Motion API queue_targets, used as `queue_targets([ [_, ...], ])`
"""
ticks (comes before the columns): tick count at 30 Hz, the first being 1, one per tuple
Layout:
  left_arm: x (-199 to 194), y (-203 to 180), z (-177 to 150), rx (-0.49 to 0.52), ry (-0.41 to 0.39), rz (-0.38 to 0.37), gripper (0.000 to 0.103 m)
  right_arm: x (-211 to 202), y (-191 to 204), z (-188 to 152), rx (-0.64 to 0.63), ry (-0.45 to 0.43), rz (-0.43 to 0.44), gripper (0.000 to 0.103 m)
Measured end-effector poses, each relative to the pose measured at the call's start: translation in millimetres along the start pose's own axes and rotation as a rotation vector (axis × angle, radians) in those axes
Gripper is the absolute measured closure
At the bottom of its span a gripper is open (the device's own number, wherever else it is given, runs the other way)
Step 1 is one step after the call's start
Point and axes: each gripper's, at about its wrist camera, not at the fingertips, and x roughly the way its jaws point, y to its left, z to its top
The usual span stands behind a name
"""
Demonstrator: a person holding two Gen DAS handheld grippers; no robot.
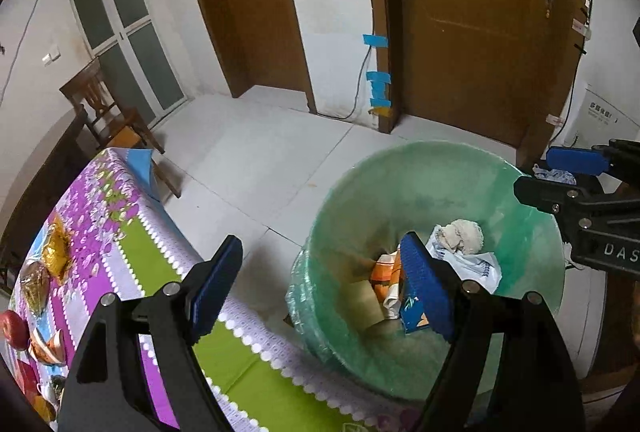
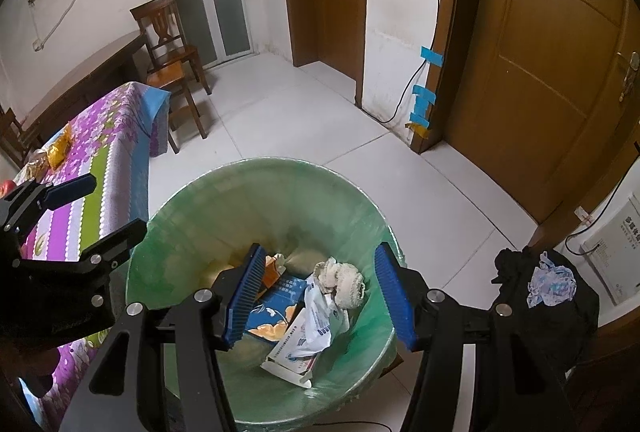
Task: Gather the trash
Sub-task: 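Move both open tools back over the table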
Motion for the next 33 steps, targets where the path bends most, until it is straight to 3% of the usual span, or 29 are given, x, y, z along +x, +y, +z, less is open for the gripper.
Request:
queue_targets([
  [8, -18.7, 22.0, -12.6, -0.052, -0.026, 0.048, 0.025, -3.3, 17.1, -0.3, -0.006, -0.016, 0.026, 0.044],
  [15, -49.1, 62.1, -51.2, -0.120, -0.050, 0.137, 0.020, -18.8, 57.4, 1.8, -0.023, -0.097, 0.104, 0.044],
  [23, -71.6, 124.3, -99.7, -0.291, -0.018, 0.217, 0.020, -24.4, 129.2, -3.9, -0.070, -0.156, 0.197, 0.044],
  [33, -120.2, 186.5, -163.1, -0.429, -0.022, 0.301, 0.017, -16.1, 231.4, -23.1, -0.172, -0.113, 0.328, 0.044],
])
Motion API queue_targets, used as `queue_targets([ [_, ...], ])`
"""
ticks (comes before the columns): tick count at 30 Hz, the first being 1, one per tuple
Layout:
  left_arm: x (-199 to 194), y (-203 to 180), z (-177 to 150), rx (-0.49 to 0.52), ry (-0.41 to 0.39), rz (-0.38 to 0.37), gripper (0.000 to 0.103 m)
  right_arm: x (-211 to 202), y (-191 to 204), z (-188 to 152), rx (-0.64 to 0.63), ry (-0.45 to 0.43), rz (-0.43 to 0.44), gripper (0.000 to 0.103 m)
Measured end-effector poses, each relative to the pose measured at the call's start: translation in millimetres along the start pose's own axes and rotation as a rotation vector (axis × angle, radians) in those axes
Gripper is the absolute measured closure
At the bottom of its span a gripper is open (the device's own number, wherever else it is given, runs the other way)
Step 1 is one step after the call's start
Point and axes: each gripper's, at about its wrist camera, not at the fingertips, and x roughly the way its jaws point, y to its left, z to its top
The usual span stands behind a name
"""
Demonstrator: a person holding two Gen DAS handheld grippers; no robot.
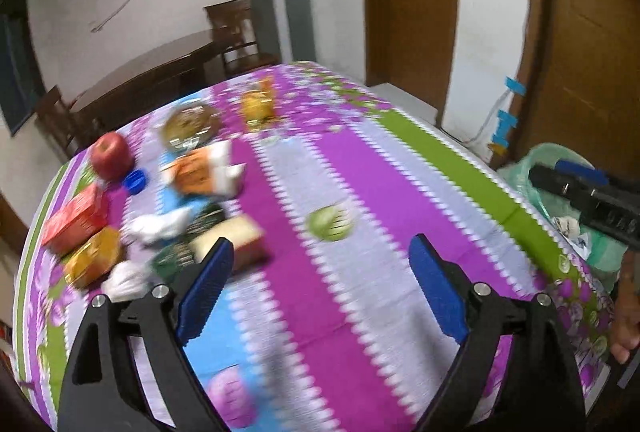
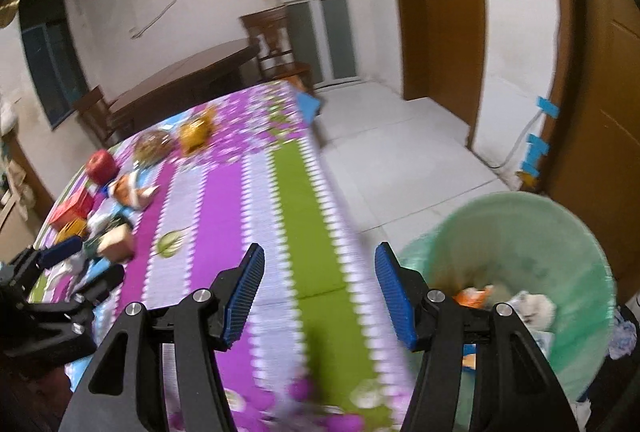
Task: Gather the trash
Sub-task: 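Move both open tools back over the table, then grasp the gold cigarette pack with the left tool while the right tool grasps the white towel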
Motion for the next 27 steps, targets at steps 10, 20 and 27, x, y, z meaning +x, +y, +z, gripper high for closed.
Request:
queue_targets([
  [10, -31.2, 125.7, -13.3, -0.121, -0.010, 0.079, 0.014, 32.8, 97.3, -6.3, -0.135, 0.056, 0.133, 0.038],
  [20, -0.7, 228.6, -36.3, 0.042, 0.078, 0.063, 0.013, 40.4, 150.8, -19.4, -0.226, 0.099, 0.235, 0.033],
  [27, 35.0, 244.2, -28.4, 0.168, 0.088, 0.047, 0.013, 45.8, 168.7, -30.2, -0.253, 0.138, 0.259, 0.033],
])
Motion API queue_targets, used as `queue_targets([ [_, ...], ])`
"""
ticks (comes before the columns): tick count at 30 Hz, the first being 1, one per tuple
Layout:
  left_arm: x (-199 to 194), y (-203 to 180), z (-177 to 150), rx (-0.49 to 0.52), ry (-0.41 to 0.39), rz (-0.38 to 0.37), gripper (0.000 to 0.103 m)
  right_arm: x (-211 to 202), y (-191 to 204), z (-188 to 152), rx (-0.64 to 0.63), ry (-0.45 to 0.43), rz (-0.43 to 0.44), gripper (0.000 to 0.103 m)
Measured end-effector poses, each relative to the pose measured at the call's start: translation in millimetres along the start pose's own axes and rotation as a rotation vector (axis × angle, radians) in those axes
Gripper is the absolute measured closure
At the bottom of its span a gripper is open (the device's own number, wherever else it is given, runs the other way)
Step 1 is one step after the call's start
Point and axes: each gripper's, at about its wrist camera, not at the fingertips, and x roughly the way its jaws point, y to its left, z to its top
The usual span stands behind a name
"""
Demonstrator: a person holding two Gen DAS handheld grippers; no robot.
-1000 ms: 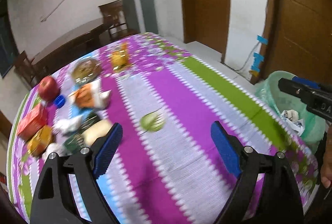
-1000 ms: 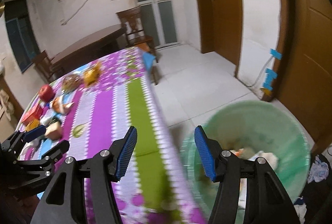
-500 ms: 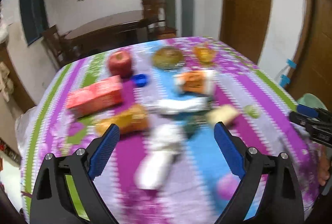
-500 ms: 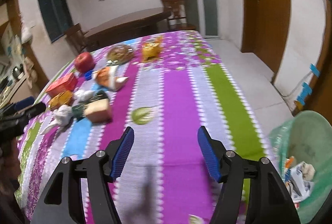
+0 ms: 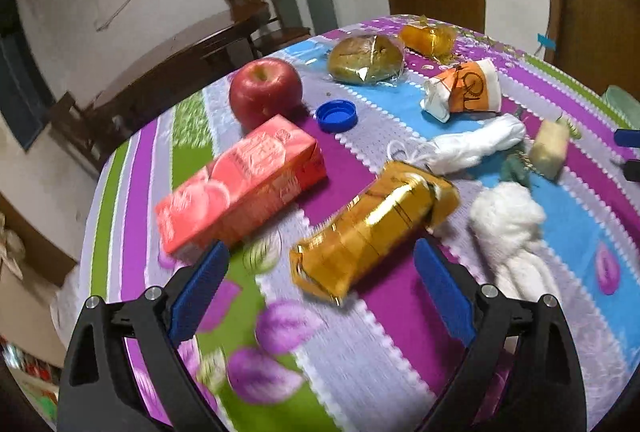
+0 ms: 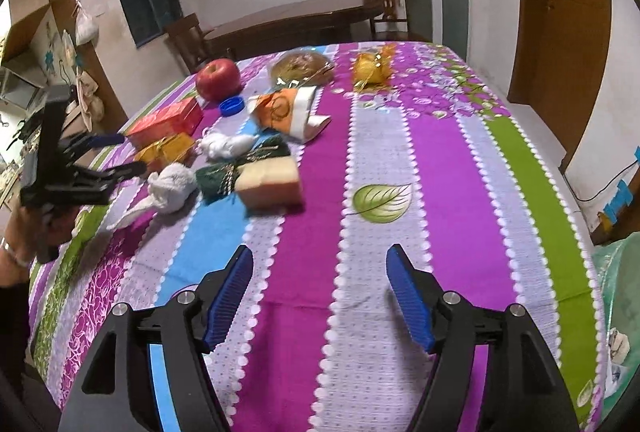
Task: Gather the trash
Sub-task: 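Grasp the gold cigarette pack with the left tool while the right tool grasps the white towel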
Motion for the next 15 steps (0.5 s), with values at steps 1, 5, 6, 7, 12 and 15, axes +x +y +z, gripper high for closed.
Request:
queue_targets([
  [1, 3.2, -2.2, 3.0, 0.028, -0.006, -0.016, 0.013, 1.6, 0.5, -0.7, 0.001, 0.006, 0.004, 0.033],
  [5, 19.9, -12.7, 9.6, 0.134, 0.006, -0.043, 0.013, 6.4, -0.4, -4.3, 0.017, 0.028, 0.005, 0.033],
  [6, 26.1, -16.1, 10.6, 0.160, 0.019, -0.047, 0.015, 6.4, -1.8, -5.0, 0.020, 0.031, 0.006, 0.033],
  [7, 29.3, -18.8, 10.5, 0.172, 0.026, -0.052, 0.026, 5.9, -3.0, -6.4, 0.025, 0.033, 0.008, 0.033],
  [12, 25.3, -36.2, 12.2, 0.184, 0.038, -0.136, 0.061, -0.4, -8.3, -12.8, 0.032, 0.030, 0.008, 0.033],
  [15, 11.3, -55.5, 7.8, 0.184, 0.036, -0.167, 0.064, -8.0, -15.4, -15.4, 0.046, 0.009, 0.006, 0.037],
])
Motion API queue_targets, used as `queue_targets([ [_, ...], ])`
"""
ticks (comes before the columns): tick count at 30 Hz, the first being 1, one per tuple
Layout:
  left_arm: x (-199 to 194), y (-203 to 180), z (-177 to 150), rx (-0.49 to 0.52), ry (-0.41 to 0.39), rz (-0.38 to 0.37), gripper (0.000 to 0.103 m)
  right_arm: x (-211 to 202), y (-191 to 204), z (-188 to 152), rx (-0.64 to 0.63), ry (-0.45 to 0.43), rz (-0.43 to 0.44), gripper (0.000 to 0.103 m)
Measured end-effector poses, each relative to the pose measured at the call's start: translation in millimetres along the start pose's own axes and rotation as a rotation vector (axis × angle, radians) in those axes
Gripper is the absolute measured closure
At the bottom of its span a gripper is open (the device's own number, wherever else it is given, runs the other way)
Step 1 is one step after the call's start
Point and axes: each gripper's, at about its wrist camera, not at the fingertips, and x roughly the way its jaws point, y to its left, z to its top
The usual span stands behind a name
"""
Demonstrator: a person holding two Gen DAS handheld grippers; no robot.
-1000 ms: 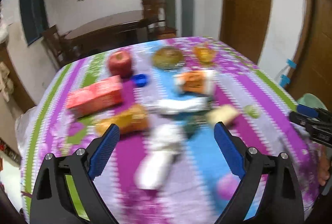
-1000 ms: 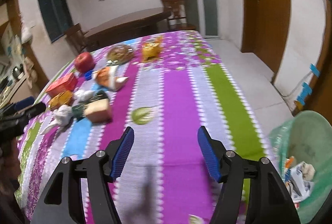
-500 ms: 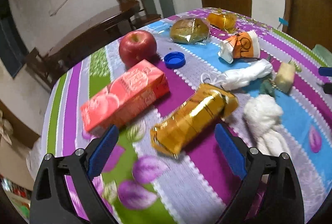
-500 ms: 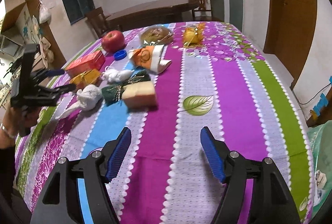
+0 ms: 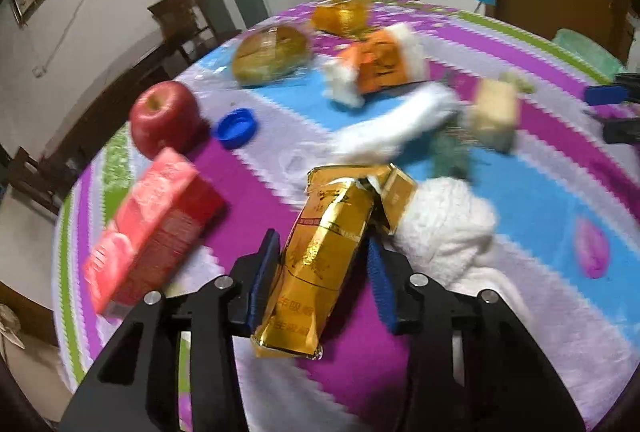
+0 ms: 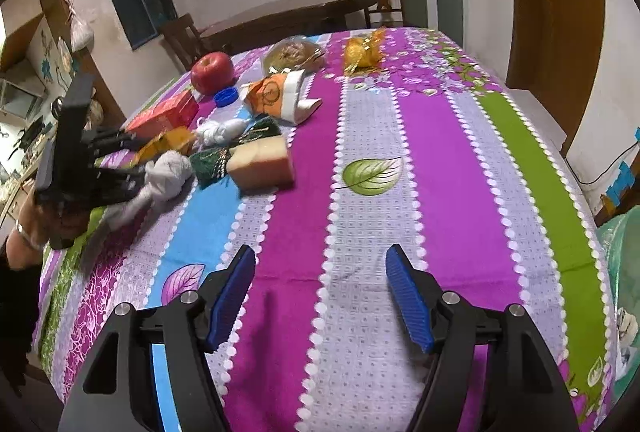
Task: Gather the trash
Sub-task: 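Grasp the gold cigarette pack with the left tool while the right tool grasps the white towel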
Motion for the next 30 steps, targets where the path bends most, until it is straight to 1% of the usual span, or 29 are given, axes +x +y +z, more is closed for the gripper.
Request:
queue_targets([
  [1, -9.8, -11.3, -1.7, -0.007, -0.016, -0.038, 0.066, -2.1, -2.8, -0.1, 0.002, -0.004, -0.002, 0.042],
  [2, -17.9, -20.8, -3.3, -0.007, -0.032, -0.060, 0.066, -4.1, -5.7, -0.4, 0.003, -0.006, -0.004, 0.043],
  [4, -38.2, -49.9, -10.4, 0.008, -0.067, -0.120, 0.066, -8.1, -10.5, -0.9, 0.006, -0.016, -0.014, 0.043],
  [6, -57.2, -76.6, -22.3, 0.030, -0.074, -0.162, 0.065, -10.6, -15.8, -2.0, 0.016, -0.021, -0.016, 0.043],
  [8, -74.9, -86.8, -32.9, 0.014, -0.106, -0.199, 0.063, -12.6, -18.7, -4.1, 0.026, -0.023, 0.004, 0.043],
  [9, -90.0, -88.1, -41.7, -0.015, -0.142, -0.235, 0.062, -12.7, -17.6, -5.4, 0.025, -0.023, 0.014, 0.043],
  [10, -98.7, -87.0, -47.4, -0.036, -0.163, -0.245, 0.062, -12.5, -15.3, -6.8, 0.021, -0.021, 0.026, 0.043],
  [11, -107.7, -84.4, -54.0, -0.065, -0.186, -0.242, 0.062, -12.1, -10.8, -10.0, 0.009, -0.016, 0.044, 0.043],
  [12, -115.2, -83.3, -59.9, -0.098, -0.203, -0.223, 0.061, -11.8, -5.8, -12.2, -0.002, -0.013, 0.059, 0.043],
  [13, -121.5, -76.8, -69.0, -0.146, -0.215, -0.187, 0.061, -11.3, 0.8, -15.3, -0.016, -0.008, 0.086, 0.043],
  [15, -127.1, -68.5, -83.1, -0.233, -0.209, -0.121, 0.061, -12.0, 15.2, -20.5, -0.038, -0.002, 0.146, 0.042],
  [17, -126.2, -62.4, -92.7, -0.300, -0.187, -0.071, 0.061, -15.3, 28.3, -25.3, -0.058, -0.018, 0.189, 0.035],
  [18, -125.4, -60.8, -100.6, -0.341, -0.175, -0.045, 0.061, -19.7, 36.9, -28.1, -0.073, -0.037, 0.218, 0.033],
  [22, -123.4, -61.2, -116.2, -0.407, -0.153, 0.018, 0.061, -27.7, 56.9, -33.8, -0.091, -0.042, 0.245, 0.026],
  [25, -116.0, -59.6, -116.5, -0.446, -0.147, 0.014, 0.061, -26.1, 68.7, -39.0, -0.082, -0.012, 0.260, 0.026],
  [27, -111.2, -60.7, -114.1, -0.450, -0.129, 0.021, 0.061, -20.6, 79.2, -42.6, -0.092, 0.012, 0.258, 0.026],
  [29, -113.8, -58.8, -114.6, -0.460, -0.143, 0.027, 0.061, -12.0, 89.4, -44.8, -0.120, 0.048, 0.218, 0.044],
  [30, -116.7, -59.0, -116.3, -0.459, -0.144, 0.027, 0.061, -8.8, 92.4, -45.9, -0.127, 0.063, 0.205, 0.046],
])
